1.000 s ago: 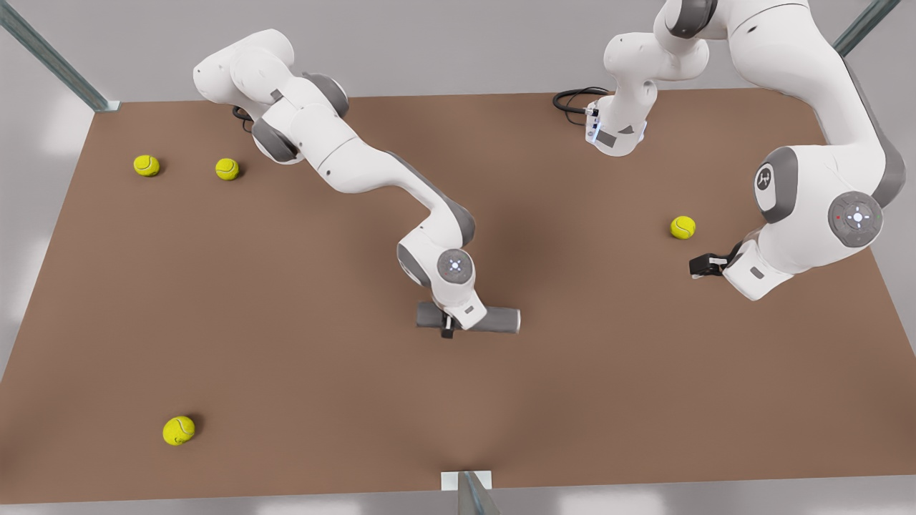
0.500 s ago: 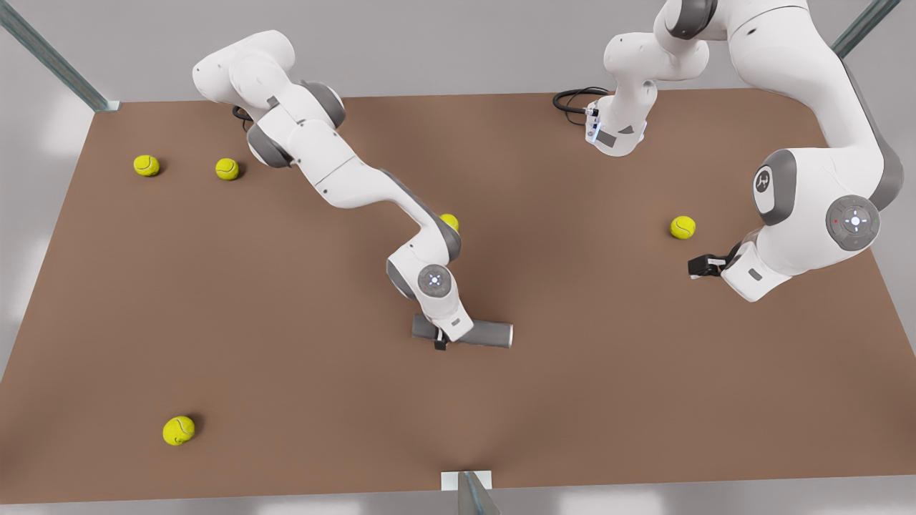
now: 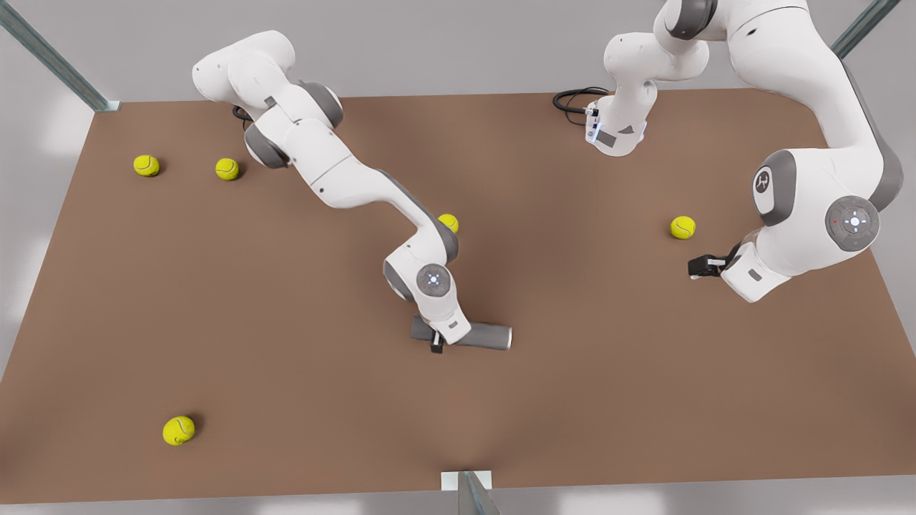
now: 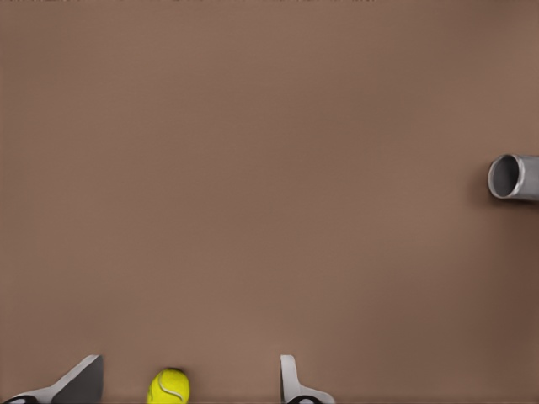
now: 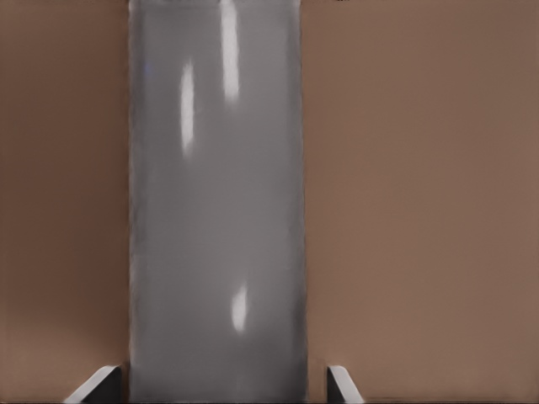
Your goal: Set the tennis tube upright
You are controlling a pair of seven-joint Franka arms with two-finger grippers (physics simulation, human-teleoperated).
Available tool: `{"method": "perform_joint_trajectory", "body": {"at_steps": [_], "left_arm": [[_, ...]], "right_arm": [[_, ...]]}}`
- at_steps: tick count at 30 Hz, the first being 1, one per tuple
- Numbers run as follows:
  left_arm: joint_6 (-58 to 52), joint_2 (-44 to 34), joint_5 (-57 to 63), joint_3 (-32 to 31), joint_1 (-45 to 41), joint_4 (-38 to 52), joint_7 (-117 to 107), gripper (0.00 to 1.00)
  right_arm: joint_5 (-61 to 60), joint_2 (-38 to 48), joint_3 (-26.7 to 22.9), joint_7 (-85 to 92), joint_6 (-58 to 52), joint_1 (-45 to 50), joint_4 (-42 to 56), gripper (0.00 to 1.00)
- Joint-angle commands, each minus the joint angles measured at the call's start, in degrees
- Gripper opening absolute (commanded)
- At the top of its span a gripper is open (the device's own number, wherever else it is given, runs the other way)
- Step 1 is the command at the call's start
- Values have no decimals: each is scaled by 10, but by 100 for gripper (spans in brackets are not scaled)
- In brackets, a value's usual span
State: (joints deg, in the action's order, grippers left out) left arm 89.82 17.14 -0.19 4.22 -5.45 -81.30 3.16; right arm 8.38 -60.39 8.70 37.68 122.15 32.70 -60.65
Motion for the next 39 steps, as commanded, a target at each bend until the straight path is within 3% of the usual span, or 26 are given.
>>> {"method": "perform_joint_trajectory", "body": {"at_steps": [1, 5, 8, 9, 10, 11, 15, 17, 21, 24, 28, 39], "left_arm": [[0, 0, 0, 0, 0, 0, 0, 100], [-2, -1, 0, 0, -1, 1, -1, 100], [-3, 8, -40, -1, -1, -6, -3, 100], [1, 21, -81, 0, 3, -6, 0, 100], [9, 26, -82, 0, 3, -6, 1, 100], [9, 35, -124, 0, 4, -6, -3, 100], [-30, 140, -457, 4, 46, -34, 77, 100], [-20, 160, -584, 4, 32, -105, 179, 100], [113, 177, -655, -1, -64, -162, 235, 100], [179, 202, -683, -38, -79, -178, 256, 100], [198, 241, -724, -66, -77, -179, 296, 100], [192, 244, -719, -66, -77, -182, 316, 100]], "right_arm": [[-6, 4, 0, 0, -11, -1, 1, 100], [-85, 101, 4, 0, -161, -25, 2, 100], [-79, 210, -4, -4, -284, -52, 21, 100], [-72, 264, -16, -5, -313, -71, 21, 100], [-66, 327, -65, -5, -318, -75, 8, 100], [-70, 374, -106, -15, -333, -87, -24, 100], [-70, 514, -103, -270, -350, -178, -173, 100], [-66, 513, -11, -324, -349, -246, -172, 100], [-46, 508, -9, -435, -349, -222, -171, 100], [-47, 488, -6, -527, -348, -205, -171, 100], [-15, 477, -7, -532, -351, -193, -167, 100], [-16, 469, -11, -530, -361, -206, -164, 100]]}}
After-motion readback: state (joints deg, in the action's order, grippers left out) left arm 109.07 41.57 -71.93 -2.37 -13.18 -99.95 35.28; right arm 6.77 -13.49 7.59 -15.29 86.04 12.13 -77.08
